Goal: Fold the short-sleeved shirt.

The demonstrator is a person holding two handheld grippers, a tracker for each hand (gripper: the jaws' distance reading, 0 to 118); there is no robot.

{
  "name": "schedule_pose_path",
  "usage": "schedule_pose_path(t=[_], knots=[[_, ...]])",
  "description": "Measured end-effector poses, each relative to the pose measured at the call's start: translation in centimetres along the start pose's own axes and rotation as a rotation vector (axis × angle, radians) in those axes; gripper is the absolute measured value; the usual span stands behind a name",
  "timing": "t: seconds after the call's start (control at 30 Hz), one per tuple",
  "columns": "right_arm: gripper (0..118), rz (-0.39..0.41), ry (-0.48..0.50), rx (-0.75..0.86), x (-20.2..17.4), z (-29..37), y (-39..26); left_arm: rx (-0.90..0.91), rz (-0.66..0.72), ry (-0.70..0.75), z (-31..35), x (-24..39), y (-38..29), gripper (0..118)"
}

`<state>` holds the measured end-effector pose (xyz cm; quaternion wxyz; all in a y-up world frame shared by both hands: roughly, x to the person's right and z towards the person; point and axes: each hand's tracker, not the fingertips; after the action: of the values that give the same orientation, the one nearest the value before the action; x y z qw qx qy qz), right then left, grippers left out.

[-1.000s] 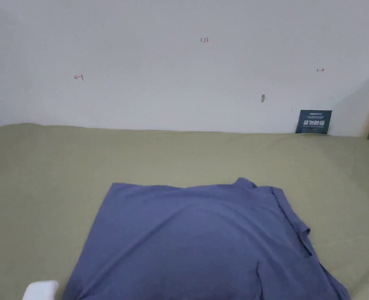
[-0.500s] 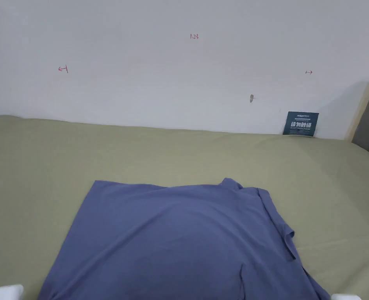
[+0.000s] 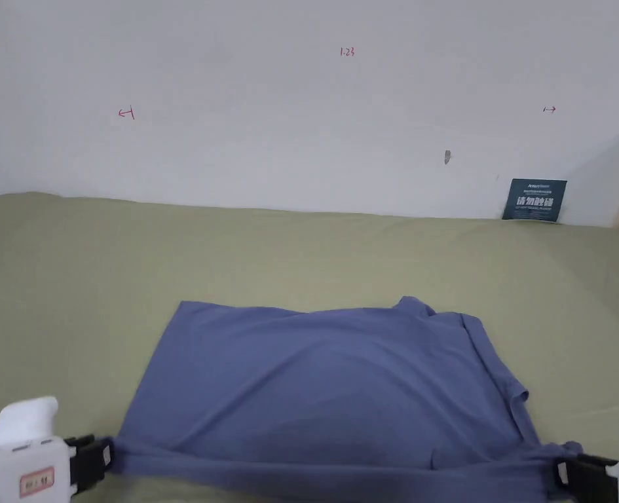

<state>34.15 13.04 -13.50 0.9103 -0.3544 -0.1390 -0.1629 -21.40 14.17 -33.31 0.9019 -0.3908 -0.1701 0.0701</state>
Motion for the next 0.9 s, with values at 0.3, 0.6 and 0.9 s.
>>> schedule_pose_path(t=[0.3, 0.6, 0.9], knots=[[8, -0.052, -0.028, -0.174, 0.0, -9.5, 7.5, -0.092, -0.082, 0.066, -8.7, 1.9, 8.0, 12], [69, -0.153, -0.079, -0.166, 1.1, -14.1, 8.4, -0.188, -0.068, 0.144, -15.1, 1.2, 8.4, 68], [100, -0.01, -0.062, 0.048, -0.1, -3.9, 5.7, -0.01, -0.043, 0.076, -4.6, -0.3, 5.1, 80]])
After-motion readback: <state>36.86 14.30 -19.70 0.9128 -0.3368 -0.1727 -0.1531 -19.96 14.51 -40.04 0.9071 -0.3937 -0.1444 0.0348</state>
